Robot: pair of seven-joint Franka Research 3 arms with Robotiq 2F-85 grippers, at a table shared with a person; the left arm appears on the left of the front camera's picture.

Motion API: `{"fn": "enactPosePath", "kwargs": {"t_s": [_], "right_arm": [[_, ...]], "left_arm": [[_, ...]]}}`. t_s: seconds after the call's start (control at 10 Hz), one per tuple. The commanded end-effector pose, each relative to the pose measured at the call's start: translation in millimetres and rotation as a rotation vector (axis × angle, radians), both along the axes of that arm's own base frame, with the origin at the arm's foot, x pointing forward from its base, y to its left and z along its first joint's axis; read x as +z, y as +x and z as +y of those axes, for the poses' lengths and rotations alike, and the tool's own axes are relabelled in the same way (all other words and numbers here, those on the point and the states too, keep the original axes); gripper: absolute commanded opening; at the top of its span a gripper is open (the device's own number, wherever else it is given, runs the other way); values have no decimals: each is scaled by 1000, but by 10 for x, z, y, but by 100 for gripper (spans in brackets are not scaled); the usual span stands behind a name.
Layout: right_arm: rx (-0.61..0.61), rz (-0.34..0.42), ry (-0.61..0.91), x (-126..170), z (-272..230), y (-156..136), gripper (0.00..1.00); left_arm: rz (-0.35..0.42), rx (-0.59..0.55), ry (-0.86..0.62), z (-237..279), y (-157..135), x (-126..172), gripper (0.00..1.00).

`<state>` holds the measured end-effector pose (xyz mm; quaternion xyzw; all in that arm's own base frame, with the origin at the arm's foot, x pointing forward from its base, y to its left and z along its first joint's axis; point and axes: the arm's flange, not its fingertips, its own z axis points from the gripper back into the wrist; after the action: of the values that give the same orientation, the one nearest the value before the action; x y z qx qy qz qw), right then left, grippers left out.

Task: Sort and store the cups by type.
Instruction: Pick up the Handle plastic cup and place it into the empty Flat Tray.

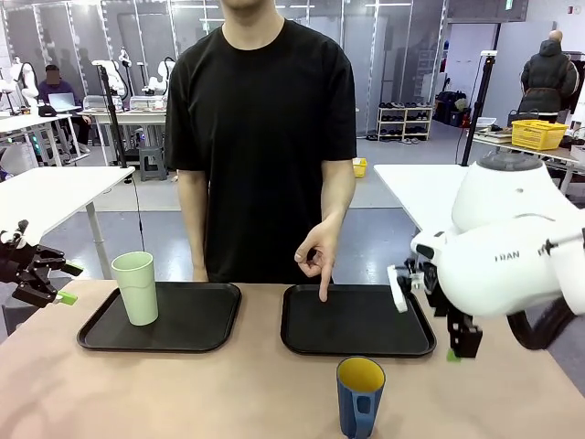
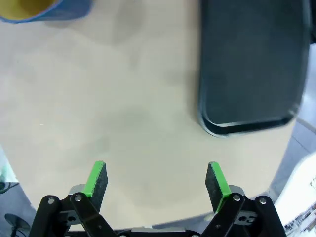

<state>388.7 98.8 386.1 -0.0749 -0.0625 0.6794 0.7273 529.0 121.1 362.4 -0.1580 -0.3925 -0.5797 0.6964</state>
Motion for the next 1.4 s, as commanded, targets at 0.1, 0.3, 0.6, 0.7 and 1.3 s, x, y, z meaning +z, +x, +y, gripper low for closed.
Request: {"fn": "enactPosePath", "kwargs": {"t_s": [0.1, 0.3, 0.6, 0.7, 1.3], "right_arm": [[58, 28, 84, -234, 53, -344, 100], [47, 13, 122, -384, 55, -425, 100], [214, 36, 335, -550, -111, -415, 100], [271, 49, 410, -626, -213, -381, 100], [364, 174, 784, -1098, -570, -338, 100]], "left_arm": [[-16, -22, -11, 33, 38, -4, 100], [-16, -22, -11, 33, 38, -4, 100], [-16, -22, -11, 33, 38, -4, 100], [-16, -22, -11, 33, 38, -4, 100], [-16, -22, -11, 33, 38, -4, 100]]}}
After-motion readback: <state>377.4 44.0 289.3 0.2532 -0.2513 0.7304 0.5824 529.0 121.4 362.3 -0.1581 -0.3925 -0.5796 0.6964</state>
